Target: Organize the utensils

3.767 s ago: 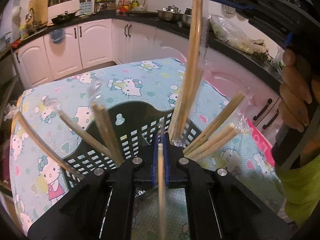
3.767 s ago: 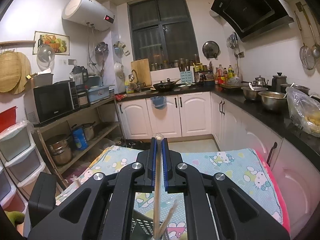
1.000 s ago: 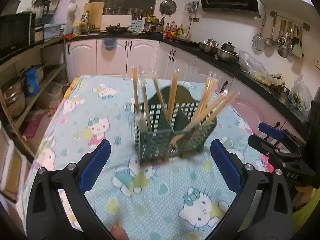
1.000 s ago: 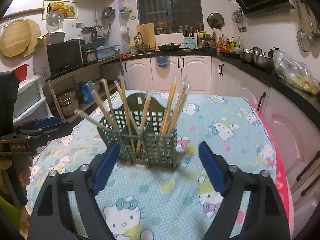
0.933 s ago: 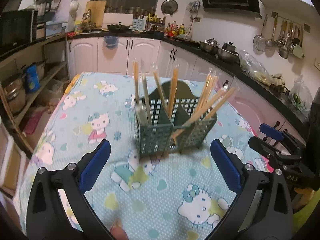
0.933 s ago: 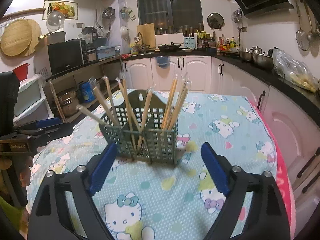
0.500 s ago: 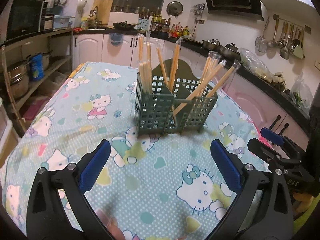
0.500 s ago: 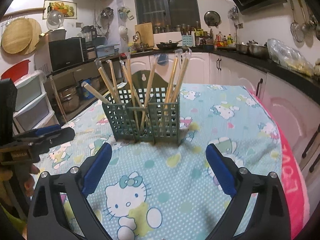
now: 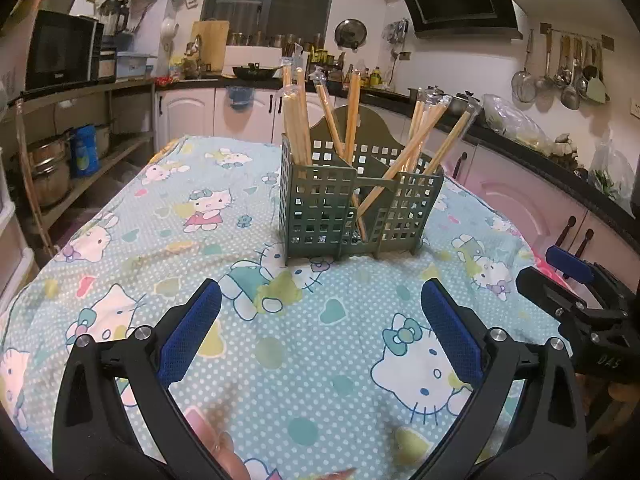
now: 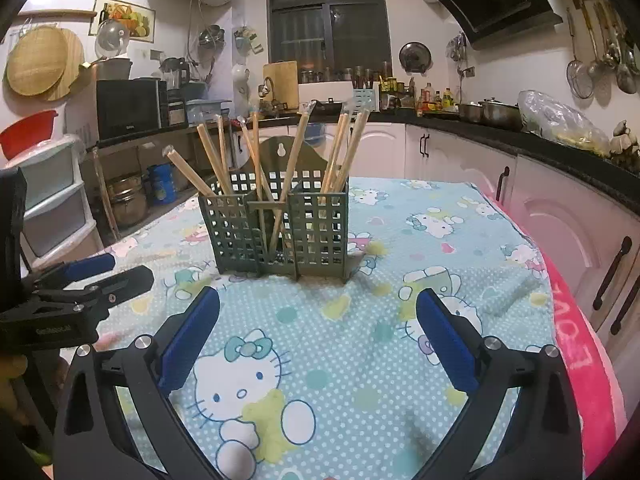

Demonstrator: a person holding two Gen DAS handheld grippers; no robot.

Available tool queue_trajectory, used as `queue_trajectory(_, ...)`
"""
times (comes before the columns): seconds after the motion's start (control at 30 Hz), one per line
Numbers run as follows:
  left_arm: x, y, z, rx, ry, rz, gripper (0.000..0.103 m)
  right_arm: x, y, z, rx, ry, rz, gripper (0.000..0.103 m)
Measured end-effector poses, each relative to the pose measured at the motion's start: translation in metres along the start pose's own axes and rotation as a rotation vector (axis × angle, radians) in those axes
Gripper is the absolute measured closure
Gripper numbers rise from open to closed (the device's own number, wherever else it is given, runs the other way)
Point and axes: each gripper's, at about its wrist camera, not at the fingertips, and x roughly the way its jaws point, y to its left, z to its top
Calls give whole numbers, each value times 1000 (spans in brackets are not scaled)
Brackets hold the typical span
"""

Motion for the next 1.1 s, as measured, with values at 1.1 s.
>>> queue_trajectory(1.1,1,9,-12,-27,-1,56,11,4,1,-17,-5,-17,-39,6)
